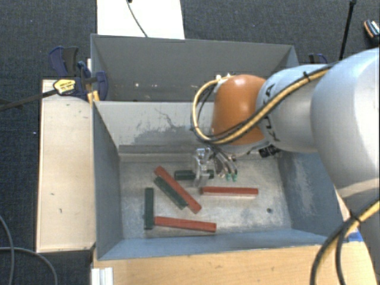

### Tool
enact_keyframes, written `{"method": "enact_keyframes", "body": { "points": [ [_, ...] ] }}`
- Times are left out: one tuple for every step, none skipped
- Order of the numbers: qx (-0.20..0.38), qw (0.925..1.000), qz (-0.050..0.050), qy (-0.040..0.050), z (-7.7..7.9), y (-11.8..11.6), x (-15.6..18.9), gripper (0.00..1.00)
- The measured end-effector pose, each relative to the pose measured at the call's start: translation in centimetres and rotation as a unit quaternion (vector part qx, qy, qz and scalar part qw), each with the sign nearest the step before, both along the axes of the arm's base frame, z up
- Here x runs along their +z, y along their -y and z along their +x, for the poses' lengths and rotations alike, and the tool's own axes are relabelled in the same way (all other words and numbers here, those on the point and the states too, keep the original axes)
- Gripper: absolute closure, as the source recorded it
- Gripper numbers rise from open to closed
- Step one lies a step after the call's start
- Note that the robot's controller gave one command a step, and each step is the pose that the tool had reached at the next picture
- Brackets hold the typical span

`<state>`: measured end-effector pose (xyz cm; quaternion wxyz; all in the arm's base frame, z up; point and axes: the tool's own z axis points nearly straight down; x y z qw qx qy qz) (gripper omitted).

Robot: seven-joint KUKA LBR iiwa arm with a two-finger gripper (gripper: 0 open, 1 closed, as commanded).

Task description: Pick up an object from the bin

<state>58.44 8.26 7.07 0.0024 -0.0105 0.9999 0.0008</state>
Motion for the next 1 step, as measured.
{"method": "enact_keyframes", "body": {
  "points": [
    [-0.019, 0.9998, 0.0, 0.0027, -1.66, 2.04, 14.22, 1.0]
  ]
}}
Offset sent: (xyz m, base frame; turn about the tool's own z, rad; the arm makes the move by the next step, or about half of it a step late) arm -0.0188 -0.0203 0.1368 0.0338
